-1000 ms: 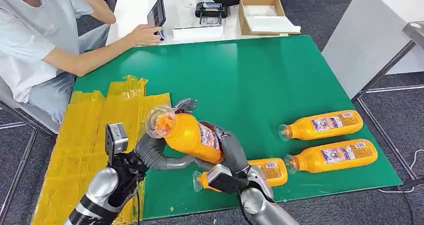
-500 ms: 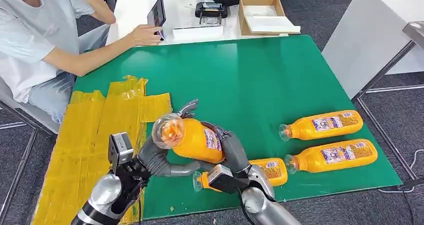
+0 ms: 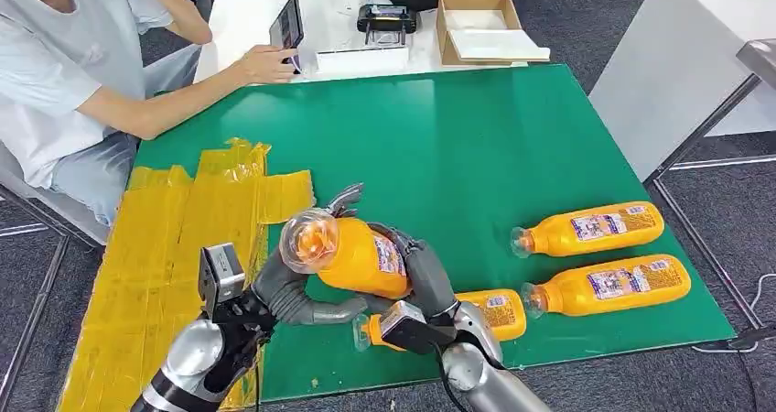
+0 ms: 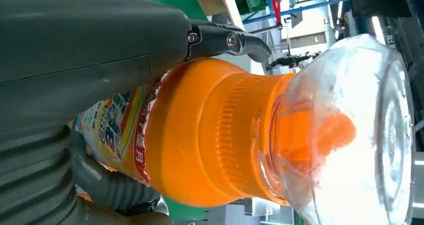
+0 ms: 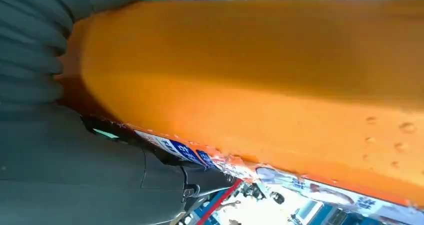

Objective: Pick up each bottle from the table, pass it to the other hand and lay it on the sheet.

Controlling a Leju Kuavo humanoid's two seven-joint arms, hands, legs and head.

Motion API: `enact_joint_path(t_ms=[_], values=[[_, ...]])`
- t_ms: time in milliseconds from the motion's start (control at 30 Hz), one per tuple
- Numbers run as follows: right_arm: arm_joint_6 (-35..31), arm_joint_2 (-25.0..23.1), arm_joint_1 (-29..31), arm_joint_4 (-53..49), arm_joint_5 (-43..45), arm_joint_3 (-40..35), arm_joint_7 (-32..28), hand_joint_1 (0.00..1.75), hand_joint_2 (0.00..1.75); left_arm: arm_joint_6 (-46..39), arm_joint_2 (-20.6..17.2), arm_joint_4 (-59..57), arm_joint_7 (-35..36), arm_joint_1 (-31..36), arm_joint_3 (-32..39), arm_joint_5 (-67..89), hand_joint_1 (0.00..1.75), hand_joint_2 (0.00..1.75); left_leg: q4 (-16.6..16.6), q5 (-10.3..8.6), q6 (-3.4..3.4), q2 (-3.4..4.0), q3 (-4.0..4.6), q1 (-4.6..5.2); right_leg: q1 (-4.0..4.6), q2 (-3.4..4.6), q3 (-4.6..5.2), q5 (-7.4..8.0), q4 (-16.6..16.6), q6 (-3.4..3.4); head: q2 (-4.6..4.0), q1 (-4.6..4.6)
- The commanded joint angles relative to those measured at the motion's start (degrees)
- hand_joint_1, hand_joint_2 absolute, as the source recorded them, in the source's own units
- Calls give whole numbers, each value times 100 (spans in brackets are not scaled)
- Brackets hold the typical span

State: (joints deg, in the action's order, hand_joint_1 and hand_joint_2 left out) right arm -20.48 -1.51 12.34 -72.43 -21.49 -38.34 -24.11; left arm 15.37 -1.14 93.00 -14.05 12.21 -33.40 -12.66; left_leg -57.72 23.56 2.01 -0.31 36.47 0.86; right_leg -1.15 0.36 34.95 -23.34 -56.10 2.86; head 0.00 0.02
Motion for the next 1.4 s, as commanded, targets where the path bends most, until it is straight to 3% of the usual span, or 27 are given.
enact_joint_path(t_ms=[33,67,300,433,533,600,1400], values=[[88,80,228,307,-8,-44,39,175,175,-6,-11,-91,4,106,-231,65,0,175,-10,23,-25,5,-46,-18,19,-2,-53,-15,4,-21,0,0],[109,75,235,327,-26,-44,43,175,175,6,-4,-94,4,114,-236,66,0,175,1,2,-9,-1,-10,-4,4,-4,-12,-1,4,-7,0,0],[112,21,304,511,-128,-61,66,175,175,46,7,-66,8,121,-269,69,0,175,-1,6,-12,1,-17,-7,8,-3,-20,-3,5,-10,0,0],[-269,-34,372,417,-710,-302,12,175,175,88,76,-260,167,219,-390,-42,0,175,0,2,-8,0,-8,-4,4,-3,-9,-1,2,-7,0,0],[-466,-28,393,548,-1146,-610,67,175,175,52,171,-484,361,329,-380,-312,0,175,-11,22,-27,4,-47,-21,22,-4,-54,-14,5,-22,0,0],[-466,-28,393,548,-1146,-610,67,175,175,52,171,-484,361,329,-380,-312,0,175,2,3,-10,0,-13,-5,5,-3,-14,-1,5,-8,0,0],[-491,-25,399,581,-1143,-623,60,175,175,55,168,-469,369,339,-395,-328,0,175,1,3,-11,-4,-14,-6,7,-9,-16,-3,5,-9,0,0]])
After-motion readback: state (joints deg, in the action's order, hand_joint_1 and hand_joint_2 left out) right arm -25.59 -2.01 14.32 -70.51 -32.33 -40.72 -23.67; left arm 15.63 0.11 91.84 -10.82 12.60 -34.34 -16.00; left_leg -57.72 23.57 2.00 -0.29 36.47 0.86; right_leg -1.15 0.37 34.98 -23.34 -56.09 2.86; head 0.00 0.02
